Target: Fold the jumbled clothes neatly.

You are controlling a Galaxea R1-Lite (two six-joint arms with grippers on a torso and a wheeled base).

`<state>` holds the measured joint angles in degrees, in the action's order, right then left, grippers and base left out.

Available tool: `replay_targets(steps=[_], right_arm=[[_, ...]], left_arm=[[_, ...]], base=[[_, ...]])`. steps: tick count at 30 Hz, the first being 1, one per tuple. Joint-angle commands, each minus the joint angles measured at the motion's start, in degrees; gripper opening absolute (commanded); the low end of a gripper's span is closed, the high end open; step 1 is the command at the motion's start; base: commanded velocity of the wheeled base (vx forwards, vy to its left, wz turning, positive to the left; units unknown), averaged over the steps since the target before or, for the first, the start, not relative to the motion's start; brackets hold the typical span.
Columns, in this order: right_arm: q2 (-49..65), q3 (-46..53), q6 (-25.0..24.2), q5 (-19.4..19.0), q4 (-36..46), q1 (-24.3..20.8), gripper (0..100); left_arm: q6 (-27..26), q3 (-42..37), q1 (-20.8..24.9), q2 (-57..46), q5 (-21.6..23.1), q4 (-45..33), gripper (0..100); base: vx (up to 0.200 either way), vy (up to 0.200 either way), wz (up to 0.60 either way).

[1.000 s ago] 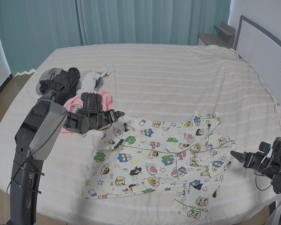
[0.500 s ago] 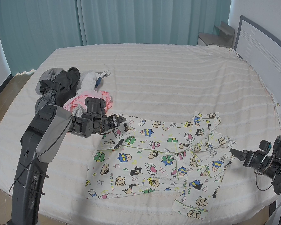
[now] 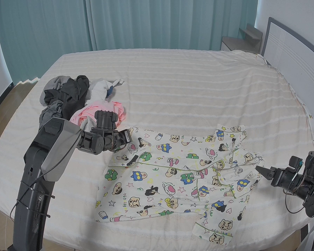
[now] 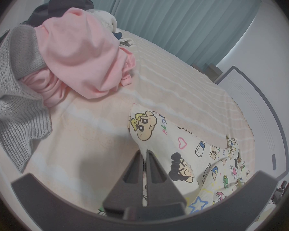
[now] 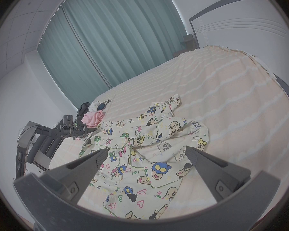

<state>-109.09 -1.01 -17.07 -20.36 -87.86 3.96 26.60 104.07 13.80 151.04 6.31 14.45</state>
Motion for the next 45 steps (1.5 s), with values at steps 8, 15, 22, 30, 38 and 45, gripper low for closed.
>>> replay_targets(steps=[8, 15, 22, 30, 38, 45], right_arm=[[-0.15, 1.01, -0.07, -0.03, -0.03, 0.08, 100], [-0.07, 1.01, -0.07, 0.41, -0.03, 0.26, 100], [-0.33, 1.01, -0.07, 1.81, -0.03, -0.01, 100], [-0.42, 1.01, -0.16, 1.81, -0.03, -0.01, 100], [-0.51, 1.01, -0.16, 1.81, -0.03, -0.09, 100], [-0.42, 1.01, -2.01, 1.81, -0.03, -0.62, 100]], left_arm=[[-0.06, 0.17, -2.46, -2.51, -0.51, 0.32, 0], [0.03, 2.28, -3.78, -3.74, -0.43, 0.23, 0], [0.03, 3.86, -3.96, -3.39, -0.51, 0.32, 0], [-2.69, 5.53, -3.87, -1.89, -2.97, 0.58, 0], [-3.40, 6.32, -3.60, 0.48, -4.64, 1.46, 0], [-3.31, 6.50, -3.60, 0.75, -5.26, 2.17, 100]], base=[[0.000, 0.000, 0.00], [0.000, 0.000, 0.00], [0.000, 0.000, 0.00], [0.000, 0.000, 0.00], [0.000, 0.000, 0.00], [0.000, 0.000, 0.00]])
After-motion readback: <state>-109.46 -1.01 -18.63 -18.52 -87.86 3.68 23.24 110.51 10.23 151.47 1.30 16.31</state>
